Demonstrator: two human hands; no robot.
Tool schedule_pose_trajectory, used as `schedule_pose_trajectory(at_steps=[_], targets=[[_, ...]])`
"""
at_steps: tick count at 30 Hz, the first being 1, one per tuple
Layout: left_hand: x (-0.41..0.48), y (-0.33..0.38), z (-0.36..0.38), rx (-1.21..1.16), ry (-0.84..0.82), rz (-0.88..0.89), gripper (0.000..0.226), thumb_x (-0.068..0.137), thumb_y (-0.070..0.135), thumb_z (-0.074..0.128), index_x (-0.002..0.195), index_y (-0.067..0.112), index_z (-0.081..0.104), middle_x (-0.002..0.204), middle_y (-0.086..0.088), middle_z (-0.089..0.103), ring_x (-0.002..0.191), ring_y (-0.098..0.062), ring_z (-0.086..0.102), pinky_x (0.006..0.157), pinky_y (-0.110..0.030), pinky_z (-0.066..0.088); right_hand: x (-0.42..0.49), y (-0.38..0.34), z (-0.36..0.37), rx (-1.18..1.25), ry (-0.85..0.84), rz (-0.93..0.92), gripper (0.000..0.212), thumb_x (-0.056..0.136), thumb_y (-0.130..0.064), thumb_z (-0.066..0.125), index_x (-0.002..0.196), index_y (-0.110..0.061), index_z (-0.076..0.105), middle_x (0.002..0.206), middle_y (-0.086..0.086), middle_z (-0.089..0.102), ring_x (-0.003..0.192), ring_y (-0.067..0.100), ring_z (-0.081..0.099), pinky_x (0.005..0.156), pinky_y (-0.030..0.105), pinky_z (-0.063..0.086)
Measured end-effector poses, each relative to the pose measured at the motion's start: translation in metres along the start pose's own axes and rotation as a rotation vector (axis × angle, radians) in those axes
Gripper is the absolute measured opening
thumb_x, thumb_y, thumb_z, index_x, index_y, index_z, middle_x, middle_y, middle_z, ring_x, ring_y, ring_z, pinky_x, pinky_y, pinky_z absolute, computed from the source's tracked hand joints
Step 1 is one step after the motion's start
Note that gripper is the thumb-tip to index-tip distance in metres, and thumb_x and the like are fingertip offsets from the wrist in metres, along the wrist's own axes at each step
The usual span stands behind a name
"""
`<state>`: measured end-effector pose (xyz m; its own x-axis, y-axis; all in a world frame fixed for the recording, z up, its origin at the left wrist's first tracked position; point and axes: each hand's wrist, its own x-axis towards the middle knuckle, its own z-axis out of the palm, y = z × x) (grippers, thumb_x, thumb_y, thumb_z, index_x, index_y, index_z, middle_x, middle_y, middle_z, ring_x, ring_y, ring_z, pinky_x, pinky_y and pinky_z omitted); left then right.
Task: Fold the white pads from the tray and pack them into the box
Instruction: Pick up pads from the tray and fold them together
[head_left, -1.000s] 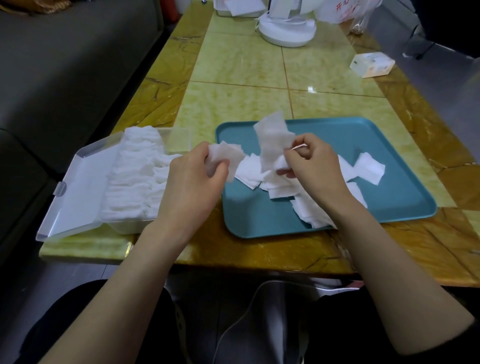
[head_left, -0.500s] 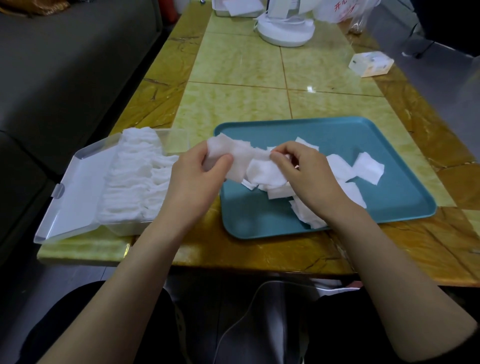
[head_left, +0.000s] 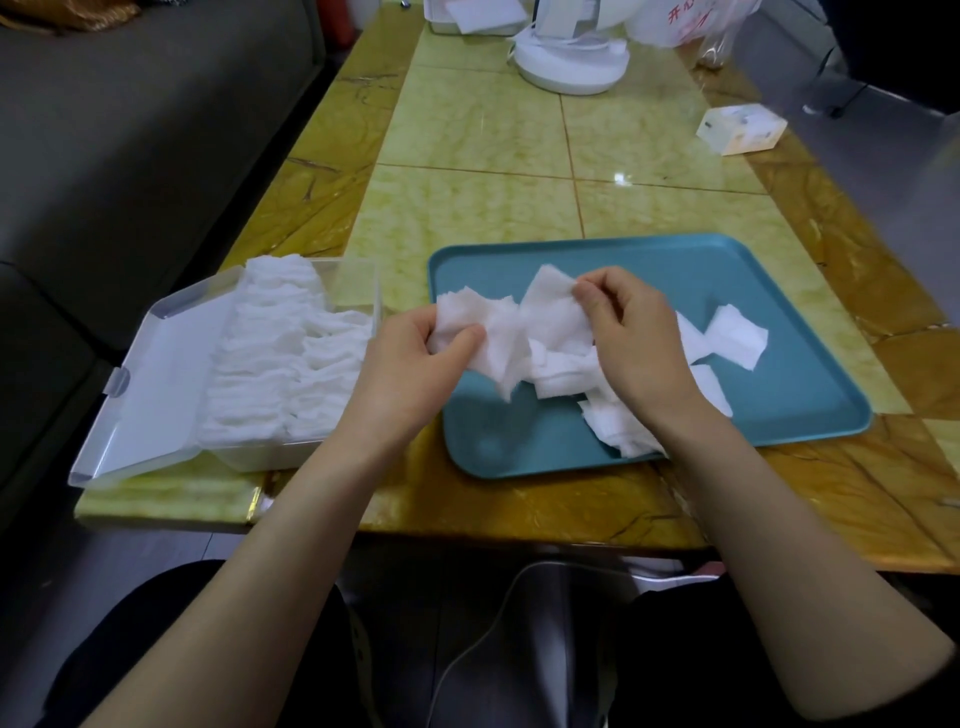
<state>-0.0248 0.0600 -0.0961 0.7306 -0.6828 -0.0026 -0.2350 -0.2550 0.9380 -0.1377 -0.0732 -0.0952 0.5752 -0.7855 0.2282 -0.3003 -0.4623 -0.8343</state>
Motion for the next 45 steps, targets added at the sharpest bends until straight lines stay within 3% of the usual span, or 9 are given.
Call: schedule_pose_trajectory(at_steps=[4,9,15,18,20,25,29,35,45], targets=[[0.002,-0.005,-0.001,0.136,0.031,0.056,0.009,0.089,0.018,0.059,0.087,0.012,0.065,0.100,-0.005,0.065,0.094,-0.019,0.060,0.076,-0.031,0.045,-0.001,-0.005,-0.004,0.108,0.018,0.045,0.021,0.097,-0.018,0.047,0.078,-0.023,0.055,0.066,-0.010,0.050,0.058,0.004,0.044,0.056,0.013,0.038],[0.001,-0.003,0.001,0.095,0.016,0.071,0.006,0.086,0.020,0.063,0.090,0.023,0.067,0.107,-0.001,0.063,0.101,-0.013,0.059,0.081,-0.026,0.044,-0.011,-0.022,-0.001,0.491,-0.349,0.028,0.017,0.095,-0.012,0.050,0.082,-0.015,0.060,0.070,-0.005,0.058,0.062,0.001,0.054,0.057,0.015,0.047],[-0.002,0.000,0.002,-0.070,-0.096,0.045,0.044,0.085,0.037,0.044,0.086,-0.001,0.066,0.085,-0.011,0.065,0.079,-0.015,0.056,0.075,-0.040,0.046,-0.014,-0.009,0.012,0.243,-0.208,-0.060,0.008,0.090,-0.015,0.060,0.084,-0.018,0.064,0.069,-0.004,0.062,0.063,0.008,0.057,0.054,0.022,0.050],[-0.004,0.003,0.001,-0.146,-0.154,-0.046,0.042,0.093,0.050,0.043,0.078,0.023,0.071,0.092,0.001,0.074,0.093,-0.018,0.067,0.089,-0.040,0.049,-0.015,-0.007,0.014,0.211,-0.148,-0.097,0.006,0.089,-0.016,0.061,0.083,-0.017,0.063,0.071,-0.005,0.061,0.062,0.008,0.056,0.051,0.022,0.051],[-0.006,0.003,0.001,-0.074,-0.181,-0.017,0.049,0.082,0.060,0.048,0.086,0.018,0.073,0.091,-0.005,0.074,0.091,-0.021,0.068,0.085,-0.041,0.051,-0.017,-0.006,0.019,0.152,-0.146,-0.119,0.007,0.089,-0.016,0.062,0.082,-0.018,0.062,0.070,-0.009,0.060,0.061,0.006,0.054,0.052,0.021,0.050],[-0.005,-0.001,-0.001,0.189,0.021,0.174,0.028,0.094,0.021,0.056,0.072,0.005,0.059,0.054,0.003,0.045,0.051,-0.003,0.043,0.049,-0.017,0.033,-0.010,0.001,0.018,0.109,-0.171,-0.101,0.008,0.092,-0.016,0.056,0.088,-0.015,0.063,0.078,-0.007,0.063,0.071,0.002,0.058,0.065,0.014,0.048],[-0.001,-0.002,-0.008,0.232,0.182,0.207,0.039,0.095,0.020,0.054,0.059,0.014,0.038,0.052,0.006,0.032,0.048,-0.002,0.036,0.047,-0.018,0.028,-0.004,0.021,0.017,-0.354,-0.336,-0.126,0.040,0.087,-0.033,0.062,0.124,-0.017,0.057,0.121,0.000,0.059,0.116,0.016,0.047,0.092,0.016,0.030],[0.001,-0.004,-0.010,0.224,0.228,0.216,0.037,0.095,0.022,0.053,0.068,-0.002,0.046,0.055,0.002,0.033,0.053,-0.010,0.029,0.050,-0.023,0.026,-0.011,0.016,0.035,-0.669,-0.396,-0.313,0.051,0.085,-0.047,0.058,0.128,-0.020,0.051,0.123,0.003,0.052,0.110,0.024,0.039,0.092,0.032,0.031],[0.003,-0.004,-0.010,0.195,0.221,0.204,0.038,0.095,0.022,0.053,0.061,0.013,0.038,0.055,0.004,0.031,0.052,-0.009,0.030,0.049,-0.022,0.026,-0.008,0.017,0.028,-0.325,-0.273,-0.045,0.016,0.086,-0.015,0.057,0.101,-0.009,0.057,0.096,0.007,0.063,0.089,0.023,0.056,0.075,0.032,0.042]])
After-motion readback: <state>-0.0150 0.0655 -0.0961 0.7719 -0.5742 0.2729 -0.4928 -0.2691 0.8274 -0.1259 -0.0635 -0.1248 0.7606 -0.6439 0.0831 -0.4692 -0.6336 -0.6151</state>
